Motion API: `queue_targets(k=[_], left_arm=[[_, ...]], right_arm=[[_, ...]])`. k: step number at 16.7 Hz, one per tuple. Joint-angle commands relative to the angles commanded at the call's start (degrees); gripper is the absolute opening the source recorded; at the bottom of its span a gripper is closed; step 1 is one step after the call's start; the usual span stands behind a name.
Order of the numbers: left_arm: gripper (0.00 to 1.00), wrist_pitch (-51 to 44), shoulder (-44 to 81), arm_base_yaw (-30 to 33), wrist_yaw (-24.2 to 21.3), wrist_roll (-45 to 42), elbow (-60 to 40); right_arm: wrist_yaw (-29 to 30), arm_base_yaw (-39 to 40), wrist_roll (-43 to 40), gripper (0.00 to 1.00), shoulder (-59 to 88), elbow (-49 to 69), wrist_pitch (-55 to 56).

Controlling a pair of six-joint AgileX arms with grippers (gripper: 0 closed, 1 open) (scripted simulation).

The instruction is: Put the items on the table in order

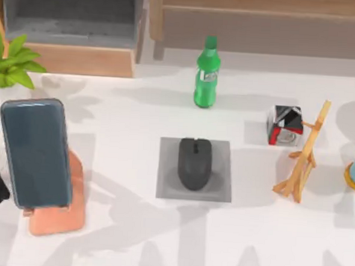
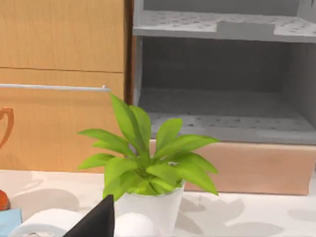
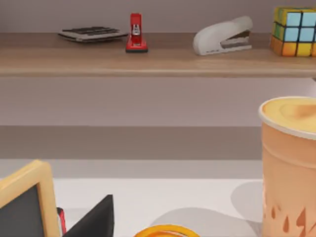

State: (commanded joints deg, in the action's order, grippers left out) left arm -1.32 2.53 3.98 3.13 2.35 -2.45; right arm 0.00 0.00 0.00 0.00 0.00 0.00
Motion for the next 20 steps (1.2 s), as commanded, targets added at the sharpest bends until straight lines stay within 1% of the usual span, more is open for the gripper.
queue_targets(k=[2, 3, 8, 11, 15, 20], left_arm=[[1.0, 1.0, -2.0, -3.1, -2.5, -1.8, 1.9], [1.0, 1.3, -2.4, -3.8, -3.0, -2.3, 2.4], [1.0, 1.3, -2.5, -4.0, -3.1, -2.3, 2.5], [1.0, 1.3, -2.5, -4.0, -3.1, -2.3, 2.5], [1.0, 1.3, -2.5, -4.0, -3.1, -2.3, 2.5], [1.0, 1.3, -2.5, -4.0, -3.1, -2.3, 2.5]], right_arm=[[0.0, 0.0, 0.0, 1.0, 0.0, 0.0, 0.0], [0.0, 0.0, 0.0, 1.0, 0.0, 0.0, 0.0], [0.0, 0.0, 0.0, 1.0, 0.0, 0.0, 0.0], [-0.6, -2.1, 0.0, 1.0, 3.4, 0.1, 3.1], [-3.2, -7.8, -0.2, 1.0, 16.2, 0.6, 12.8], [-8.7, -15.5, -0.6, 1.0, 42.3, 3.6, 31.3]])
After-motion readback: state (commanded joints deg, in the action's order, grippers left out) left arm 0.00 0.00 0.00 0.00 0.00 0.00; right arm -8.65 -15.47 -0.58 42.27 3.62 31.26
